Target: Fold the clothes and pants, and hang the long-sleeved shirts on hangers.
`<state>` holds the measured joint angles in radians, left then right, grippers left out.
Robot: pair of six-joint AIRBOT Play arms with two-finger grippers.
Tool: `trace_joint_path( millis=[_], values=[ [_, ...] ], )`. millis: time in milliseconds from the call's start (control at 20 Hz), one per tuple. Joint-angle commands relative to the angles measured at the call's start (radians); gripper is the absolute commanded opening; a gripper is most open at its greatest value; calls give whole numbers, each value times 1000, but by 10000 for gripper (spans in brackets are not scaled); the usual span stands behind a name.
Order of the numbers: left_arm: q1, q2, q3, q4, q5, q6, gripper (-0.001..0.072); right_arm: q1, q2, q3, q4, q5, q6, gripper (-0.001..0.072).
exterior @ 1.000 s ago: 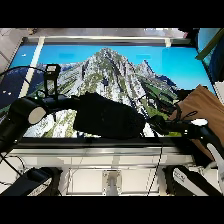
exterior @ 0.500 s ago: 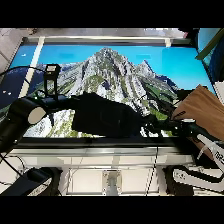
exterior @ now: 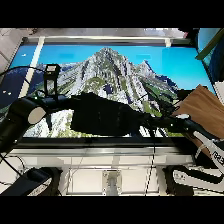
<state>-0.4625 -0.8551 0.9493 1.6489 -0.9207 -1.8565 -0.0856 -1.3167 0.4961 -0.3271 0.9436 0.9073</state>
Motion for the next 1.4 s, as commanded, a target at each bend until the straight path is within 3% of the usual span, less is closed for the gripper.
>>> trace_joint_path(
  millis=[0, 300, 550, 650, 750, 800, 850, 900, 1050, 1150, 1350],
  values=[
    [1, 0, 1, 0, 0, 0, 453, 5, -1, 5, -14, -70, 46, 675],
    [1, 0, 1, 0, 0, 0, 453, 21, -2, 5, -18, -91, 50, 633],
    [1, 0, 1, 0, 0, 0, 453, 163, -69, 97, -44, -110, 70, 594],
    [1, 0, 1, 0, 0, 0, 453, 210, -134, 172, -47, -97, 85, 542],
    [1, 0, 1, 0, 0, 0, 453, 246, -186, 237, -48, -92, 94, 386],
    [1, 0, 1, 0, 0, 0, 453, 260, -204, 266, -48, -98, 94, 208],
    [1, 0, 1, 0, 0, 0, 453, 267, -213, 289, -48, -105, 94, 80],
    [1, 0, 1, 0, 0, 0, 453, 267, -213, 311, -48, -115, 94, 40],
    [1, 0, 1, 0, 0, 0, 452, 231, -210, 403, -53, -58, 94, 39],
    [1, 0, 1, 1, 0, 1, 452, 180, -210, 504, -89, 84, 104, 38],
    [1, 0, 1, 1, 1, 1, 434, 17, -127, 726, -241, 249, 245, 37]
  ],
)
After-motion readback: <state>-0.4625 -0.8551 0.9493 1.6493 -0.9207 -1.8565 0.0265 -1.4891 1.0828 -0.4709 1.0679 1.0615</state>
